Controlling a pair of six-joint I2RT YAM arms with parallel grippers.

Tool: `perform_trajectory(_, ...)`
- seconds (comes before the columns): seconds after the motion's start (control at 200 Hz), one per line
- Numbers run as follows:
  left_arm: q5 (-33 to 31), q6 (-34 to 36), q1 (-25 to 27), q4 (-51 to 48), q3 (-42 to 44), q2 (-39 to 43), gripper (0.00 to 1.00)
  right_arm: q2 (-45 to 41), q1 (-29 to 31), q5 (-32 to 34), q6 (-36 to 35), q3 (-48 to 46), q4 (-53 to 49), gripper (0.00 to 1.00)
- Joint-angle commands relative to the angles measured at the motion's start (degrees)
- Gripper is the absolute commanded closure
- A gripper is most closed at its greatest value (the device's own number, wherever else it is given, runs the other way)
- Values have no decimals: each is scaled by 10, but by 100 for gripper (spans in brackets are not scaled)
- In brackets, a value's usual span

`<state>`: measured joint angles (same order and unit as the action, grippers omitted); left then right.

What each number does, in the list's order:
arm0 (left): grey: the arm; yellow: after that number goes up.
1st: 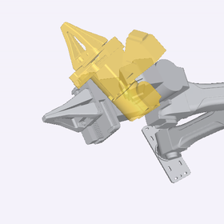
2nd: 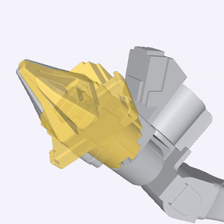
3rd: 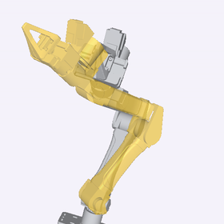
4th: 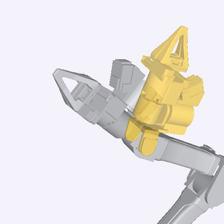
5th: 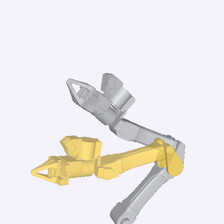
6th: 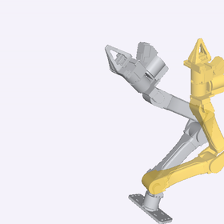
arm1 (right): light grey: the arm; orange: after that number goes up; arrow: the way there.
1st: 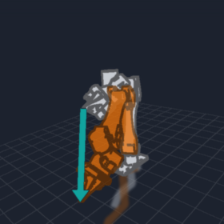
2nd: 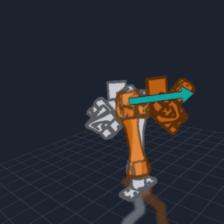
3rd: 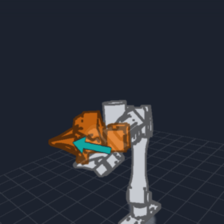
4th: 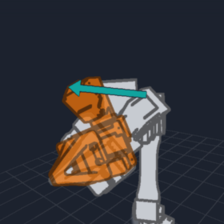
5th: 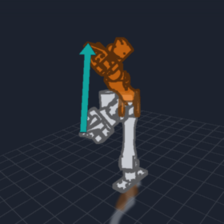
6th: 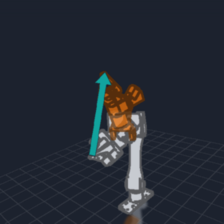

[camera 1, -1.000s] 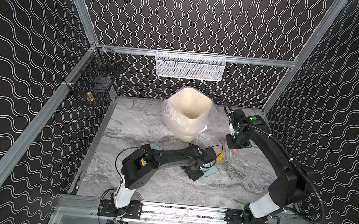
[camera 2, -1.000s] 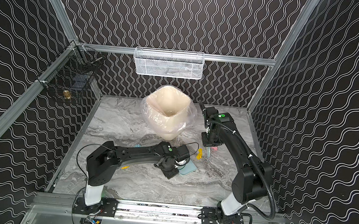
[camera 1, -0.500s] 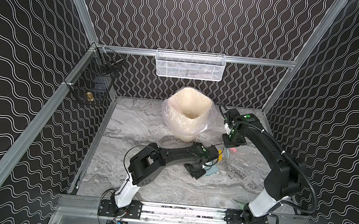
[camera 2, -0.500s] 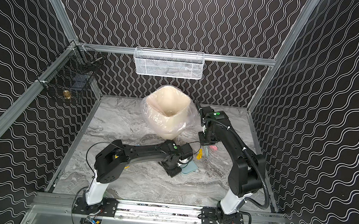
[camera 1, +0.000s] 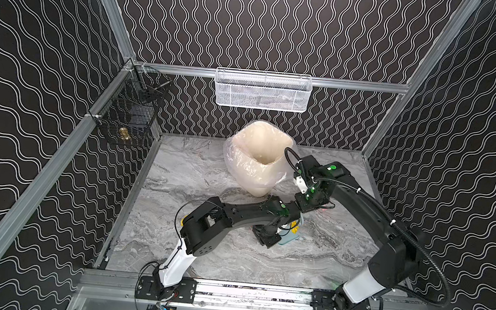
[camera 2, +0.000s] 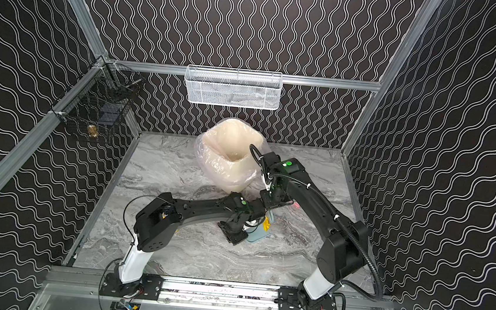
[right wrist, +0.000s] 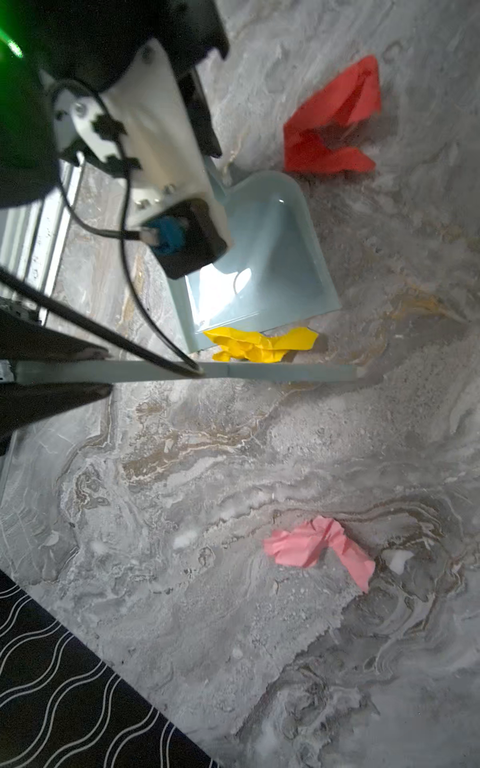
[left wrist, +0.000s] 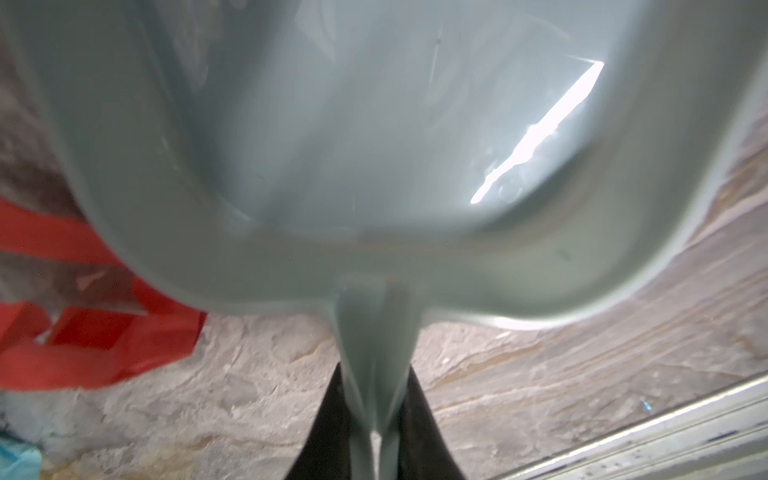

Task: Sweep away the paper scraps from the table
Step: 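Sweep the yellow scrap into the dustpan with the right-held brush, then lift the dustpan toward the bin with the left gripper while the right raises the brush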

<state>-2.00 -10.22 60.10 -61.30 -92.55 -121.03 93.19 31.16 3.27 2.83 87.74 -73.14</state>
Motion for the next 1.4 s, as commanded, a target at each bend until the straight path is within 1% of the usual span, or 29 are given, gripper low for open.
perform_trajectory(0.0, -7, 4, -2, 23, 1, 2, 100, 0, 15, -103, 23, 16, -22, 100)
perform_trajectory(0.045, -8, 4, -2, 23, 2, 2, 100, 5, 15, -105, 29, 22, -27, 100)
perform_trajectory(0.12, -8, 4, -2, 27, 5, 3, 100, 10, 10, -75, 44, 27, -35, 100)
perform_trajectory(0.32, -8, 4, -2, 43, 22, 13, 100, 1, -50, -62, 50, 23, -34, 100)
perform_trajectory(0.375, -9, 2, -2, 50, 29, 19, 100, -5, -58, -66, 48, 25, -32, 100)
perform_trajectory(0.39, -9, 2, -2, 52, 31, 20, 100, -8, -74, -66, 48, 24, -31, 100)
perform_trajectory(0.516, -19, -1, -2, 62, 47, 42, 100, -29, -111, -86, 49, 21, -18, 100)
perform_trajectory(0.791, -43, -13, -2, 62, 80, 136, 100, -73, -177, -131, 57, 2, 17, 100)
perform_trajectory(1.071, -76, -42, -2, -11, 85, 240, 100, -95, -205, -163, 56, -35, 34, 100)
perform_trajectory(1.276, -71, -58, -2, -62, 82, 312, 100, -93, -212, -172, 49, -35, 34, 100)
perform_trajectory(1.392, -82, -73, -5, -101, 78, 347, 100, -89, -215, -174, 46, -26, 33, 100)
